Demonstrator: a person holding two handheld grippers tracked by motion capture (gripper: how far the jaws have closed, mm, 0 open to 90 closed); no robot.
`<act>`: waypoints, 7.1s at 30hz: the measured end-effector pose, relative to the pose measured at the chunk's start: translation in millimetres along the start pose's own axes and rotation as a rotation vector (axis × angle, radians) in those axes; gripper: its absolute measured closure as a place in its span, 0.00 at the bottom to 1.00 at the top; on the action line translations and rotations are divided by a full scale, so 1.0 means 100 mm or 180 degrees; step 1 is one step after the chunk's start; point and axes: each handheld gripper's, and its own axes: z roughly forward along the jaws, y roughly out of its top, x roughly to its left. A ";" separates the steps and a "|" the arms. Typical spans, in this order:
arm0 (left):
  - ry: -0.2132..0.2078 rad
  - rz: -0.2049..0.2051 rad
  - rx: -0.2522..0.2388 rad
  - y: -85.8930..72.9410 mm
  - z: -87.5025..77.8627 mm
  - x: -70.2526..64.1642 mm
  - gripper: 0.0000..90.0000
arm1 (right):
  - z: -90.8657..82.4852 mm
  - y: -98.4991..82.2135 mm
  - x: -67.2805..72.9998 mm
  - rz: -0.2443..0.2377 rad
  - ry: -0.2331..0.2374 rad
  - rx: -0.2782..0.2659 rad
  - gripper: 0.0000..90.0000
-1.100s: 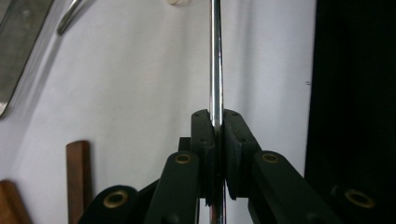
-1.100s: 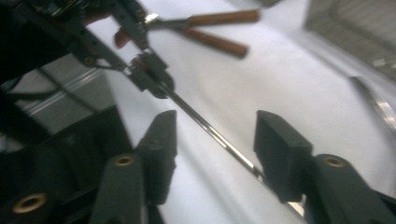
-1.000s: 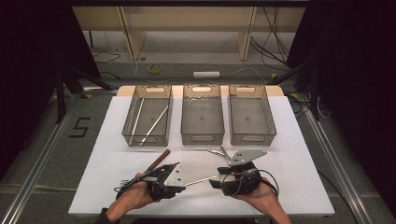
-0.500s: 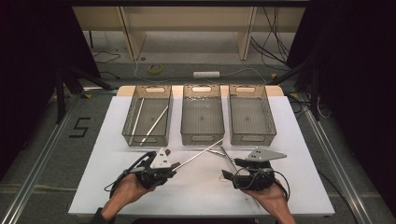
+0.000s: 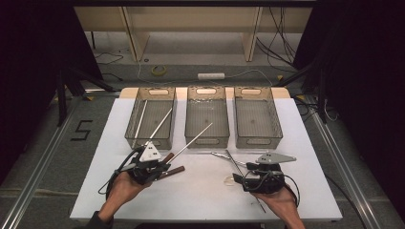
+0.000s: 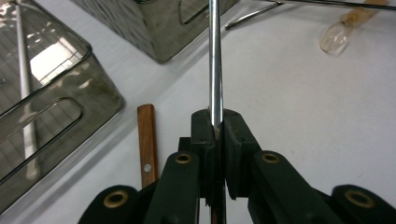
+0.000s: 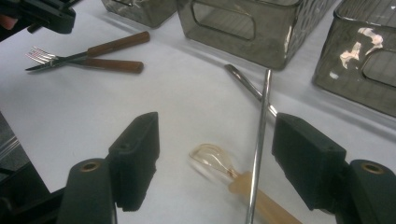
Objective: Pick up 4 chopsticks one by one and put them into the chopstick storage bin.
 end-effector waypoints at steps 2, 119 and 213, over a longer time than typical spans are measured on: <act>0.0018 -0.0033 -0.0014 -0.01 -0.01 0.03 0.93 | 0.01 -0.01 -0.01 0.0024 -0.0020 0.0011 0.37; 0.0185 -0.1144 -0.0620 -0.02 -0.13 0.49 0.31 | 0.05 -0.25 -0.11 0.0231 -0.0201 0.0818 0.68; -0.0550 0.0481 -0.0002 0.10 0.16 -0.43 0.23 | 0.31 0.01 0.51 -0.0987 0.0660 0.1134 0.96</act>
